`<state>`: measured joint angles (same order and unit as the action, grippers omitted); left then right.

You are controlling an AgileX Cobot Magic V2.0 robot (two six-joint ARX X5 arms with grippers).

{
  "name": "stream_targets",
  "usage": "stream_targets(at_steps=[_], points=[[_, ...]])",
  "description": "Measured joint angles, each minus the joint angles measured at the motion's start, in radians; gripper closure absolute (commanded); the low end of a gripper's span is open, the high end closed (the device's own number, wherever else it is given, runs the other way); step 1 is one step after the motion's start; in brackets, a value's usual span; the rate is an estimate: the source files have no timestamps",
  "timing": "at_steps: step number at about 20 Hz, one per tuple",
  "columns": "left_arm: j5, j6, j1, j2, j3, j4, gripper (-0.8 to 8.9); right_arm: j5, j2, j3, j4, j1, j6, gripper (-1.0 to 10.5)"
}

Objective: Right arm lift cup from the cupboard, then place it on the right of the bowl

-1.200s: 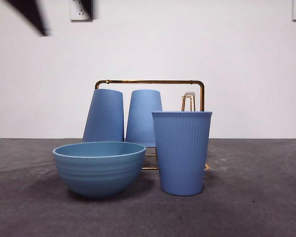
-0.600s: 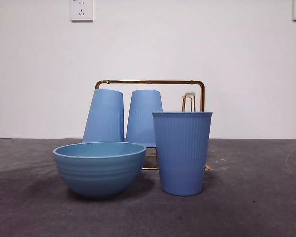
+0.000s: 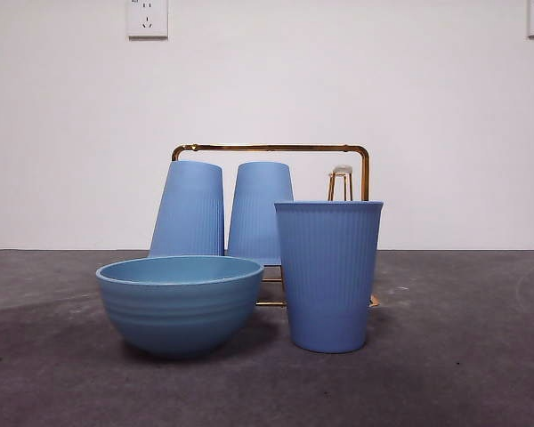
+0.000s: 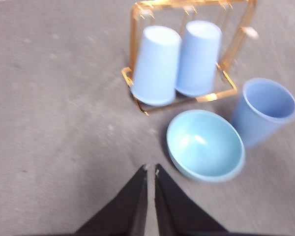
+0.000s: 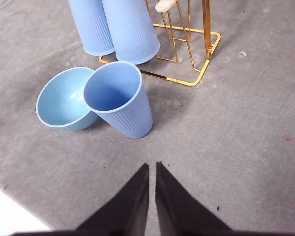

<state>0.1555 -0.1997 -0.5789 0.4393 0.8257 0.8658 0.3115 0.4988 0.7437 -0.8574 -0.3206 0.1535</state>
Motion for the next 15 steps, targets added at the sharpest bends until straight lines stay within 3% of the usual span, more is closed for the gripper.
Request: stream_targets(at_steps=[5,7,10,15], points=[[-0.016,0.064,0.338,-0.274,-0.375,-0.414,7.92,0.001,0.0,0.0,0.0,0.0,0.0,9.2],[-0.051,0.099,0.433,-0.389,-0.563,-0.513,7.92,0.001,0.0,0.0,0.0,0.0,0.0,9.2],[-0.125,0.117,0.484,-0.427,-0.742,-0.546,7.92,0.001,0.0,0.0,-0.001,0.0,0.0,9.2],[-0.152,0.153,0.523,-0.435,-0.789,-0.674,7.92,0.002,-0.001,0.0,0.0,0.0,0.0,9.2]])
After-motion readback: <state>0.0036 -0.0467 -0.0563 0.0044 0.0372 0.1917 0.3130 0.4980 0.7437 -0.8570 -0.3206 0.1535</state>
